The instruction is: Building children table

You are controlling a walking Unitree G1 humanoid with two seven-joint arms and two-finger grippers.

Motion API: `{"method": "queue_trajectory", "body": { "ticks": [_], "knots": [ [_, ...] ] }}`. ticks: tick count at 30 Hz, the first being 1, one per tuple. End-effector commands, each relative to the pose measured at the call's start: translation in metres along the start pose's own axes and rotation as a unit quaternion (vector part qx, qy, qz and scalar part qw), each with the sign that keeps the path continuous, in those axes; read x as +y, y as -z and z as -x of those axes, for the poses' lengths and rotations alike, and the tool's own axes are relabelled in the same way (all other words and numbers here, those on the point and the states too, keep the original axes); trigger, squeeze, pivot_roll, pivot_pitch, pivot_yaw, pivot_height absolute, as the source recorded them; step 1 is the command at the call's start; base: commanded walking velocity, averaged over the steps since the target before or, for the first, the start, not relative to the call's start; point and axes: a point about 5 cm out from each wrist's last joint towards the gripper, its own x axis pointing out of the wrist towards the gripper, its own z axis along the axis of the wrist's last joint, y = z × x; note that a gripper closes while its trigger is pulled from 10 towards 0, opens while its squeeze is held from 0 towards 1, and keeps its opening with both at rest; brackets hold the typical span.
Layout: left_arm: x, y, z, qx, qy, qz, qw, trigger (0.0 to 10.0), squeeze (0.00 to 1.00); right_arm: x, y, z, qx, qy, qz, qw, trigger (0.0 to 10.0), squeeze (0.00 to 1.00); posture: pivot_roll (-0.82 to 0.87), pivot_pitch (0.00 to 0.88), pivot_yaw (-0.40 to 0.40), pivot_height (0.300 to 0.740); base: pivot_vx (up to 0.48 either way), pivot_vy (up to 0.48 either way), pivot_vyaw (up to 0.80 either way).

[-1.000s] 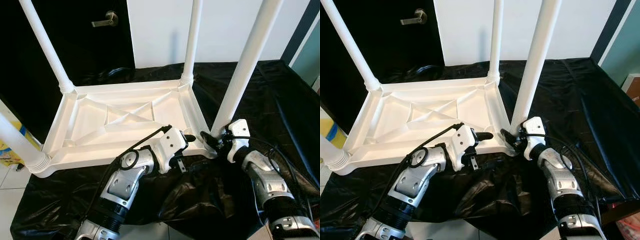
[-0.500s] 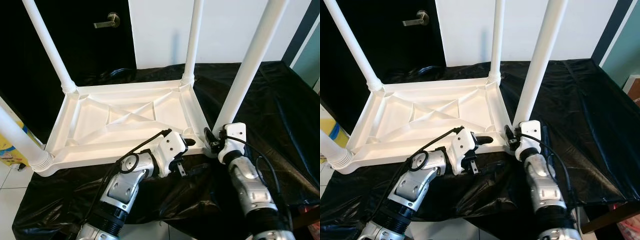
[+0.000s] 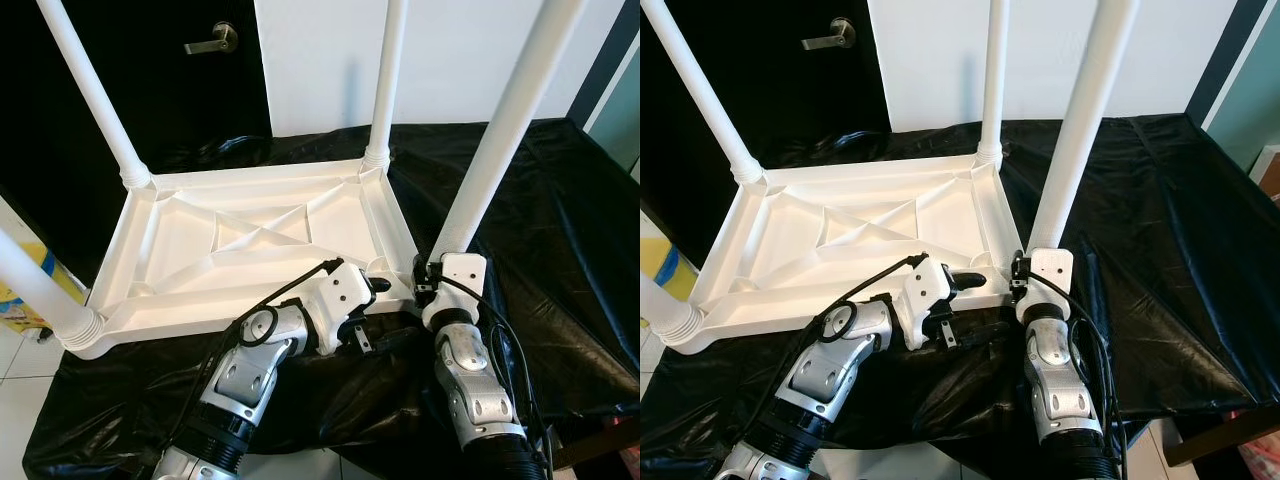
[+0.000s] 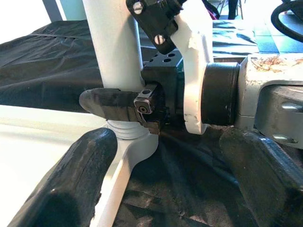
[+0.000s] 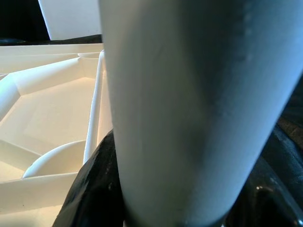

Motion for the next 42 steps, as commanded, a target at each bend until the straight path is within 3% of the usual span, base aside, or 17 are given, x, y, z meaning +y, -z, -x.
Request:
{"method": "queue_trajectory", "body": {
  "ticks": [1,3,4,5,6,12,20,21,25,32,33,42],
  "knots": [
    [0.004,-0.002,-0.001,0.002,-0.028,-0.006,1.000,10.0,0.00,-0.001,0.015,0.005,0.041,0.002,-0.006,0.999,10.0,0.00,-0.15,0.000,0.031,0.740,0.000,0.000,0.00],
    [0.005,-0.002,-0.001,0.002,-0.029,-0.006,1.000,10.0,0.00,-0.001,0.011,0.004,0.032,0.003,-0.001,0.999,10.0,0.00,-0.15,0.000,0.031,0.740,0.000,0.000,0.00],
    [0.004,-0.002,-0.001,0.002,-0.029,-0.007,1.000,10.0,0.00,0.000,0.010,0.004,0.029,-0.004,0.000,1.000,10.0,0.27,-0.15,0.000,0.028,0.740,0.000,0.000,0.00],
    [0.004,-0.002,-0.001,0.002,-0.029,-0.007,1.000,10.0,0.00,0.000,0.010,0.004,0.029,-0.004,0.000,1.000,10.0,0.27,-0.15,0.000,0.028,0.740,0.000,0.000,0.00],
    [0.004,-0.001,0.000,0.003,-0.030,-0.007,1.000,10.0,0.00,0.001,0.008,0.004,0.023,-0.018,-0.001,1.000,10.0,1.00,-0.15,0.000,0.026,0.740,0.000,0.000,0.00],
    [0.005,-0.001,0.000,0.003,-0.033,-0.008,0.999,10.0,0.00,0.000,0.002,0.005,0.002,-0.041,-0.005,0.999,10.0,1.00,-0.14,0.000,0.020,0.740,0.000,0.000,0.00],
    [0.006,-0.002,0.003,0.003,-0.041,-0.003,0.999,10.0,0.00,-0.016,-0.003,0.009,-0.015,-0.097,-0.010,0.995,10.0,1.00,-0.13,0.002,0.010,0.740,0.000,0.000,0.00],
    [0.005,0.000,0.005,0.005,-0.042,-0.002,0.999,10.0,0.00,-0.024,-0.003,0.012,-0.017,-0.129,-0.014,0.991,10.0,0.00,-0.12,0.002,0.013,0.740,0.000,0.000,0.00],
    [0.004,0.001,0.006,0.007,-0.040,0.001,0.999,10.0,0.00,-0.029,-0.003,0.014,-0.020,-0.162,-0.008,0.987,10.0,0.00,-0.13,0.003,0.018,0.740,0.000,0.000,0.00],
    [0.003,0.000,0.009,0.004,-0.031,0.006,1.000,10.0,0.00,-0.041,-0.005,0.008,-0.012,-0.259,0.012,0.966,10.0,0.00,-0.12,0.000,0.025,0.740,0.000,0.000,0.00],
    [0.004,0.000,0.010,0.003,-0.031,0.009,0.999,10.0,0.00,-0.043,-0.007,0.002,-0.008,-0.291,0.025,0.956,10.0,0.00,-0.12,0.000,0.032,0.740,0.000,0.000,0.00],
    [0.003,-0.002,0.012,0.004,-0.023,0.010,1.000,10.0,0.00,-0.035,-0.012,-0.020,0.000,-0.354,0.052,0.934,10.0,0.00,-0.12,0.000,0.043,0.740,0.000,0.000,0.00]
  ]
}}
